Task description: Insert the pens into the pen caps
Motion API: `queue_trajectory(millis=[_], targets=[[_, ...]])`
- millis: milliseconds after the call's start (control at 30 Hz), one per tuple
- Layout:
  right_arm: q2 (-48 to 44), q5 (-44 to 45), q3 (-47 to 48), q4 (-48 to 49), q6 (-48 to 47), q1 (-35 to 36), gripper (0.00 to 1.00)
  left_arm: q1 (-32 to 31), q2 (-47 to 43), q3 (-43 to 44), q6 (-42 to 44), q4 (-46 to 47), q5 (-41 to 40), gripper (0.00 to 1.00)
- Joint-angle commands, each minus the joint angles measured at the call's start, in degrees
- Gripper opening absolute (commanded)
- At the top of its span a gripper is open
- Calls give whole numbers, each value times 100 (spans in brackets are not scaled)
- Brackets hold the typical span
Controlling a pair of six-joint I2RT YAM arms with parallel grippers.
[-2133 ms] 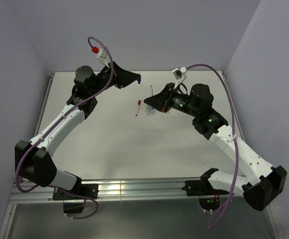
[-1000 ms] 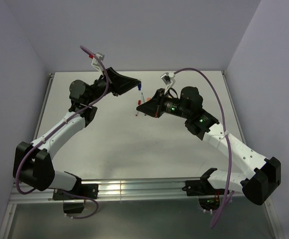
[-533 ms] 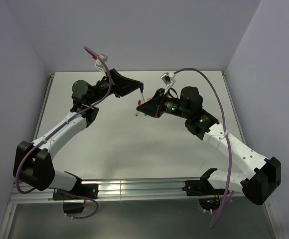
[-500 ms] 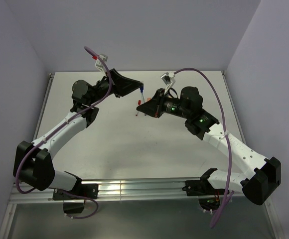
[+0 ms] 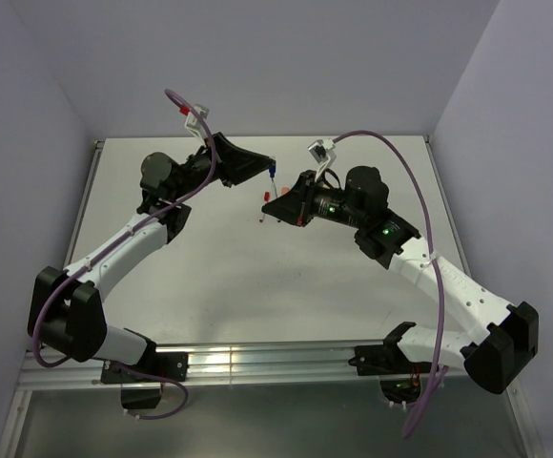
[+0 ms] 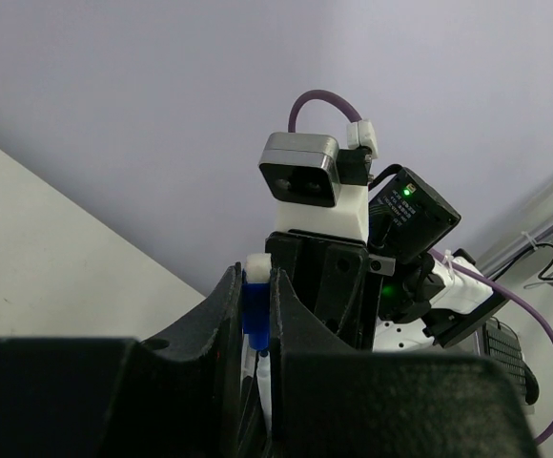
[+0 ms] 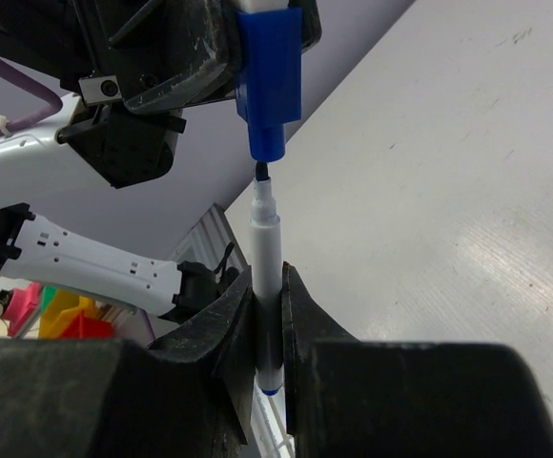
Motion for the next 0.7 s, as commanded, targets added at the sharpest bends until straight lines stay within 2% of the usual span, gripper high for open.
queue_trajectory(millis=[0,667], targets=[[-179,46,232,80,-128,38,0,-21,-22,119,82,191,88,0],[-373,424,171,71,-163,-15,0,-197,13,163,170,94,167,0]])
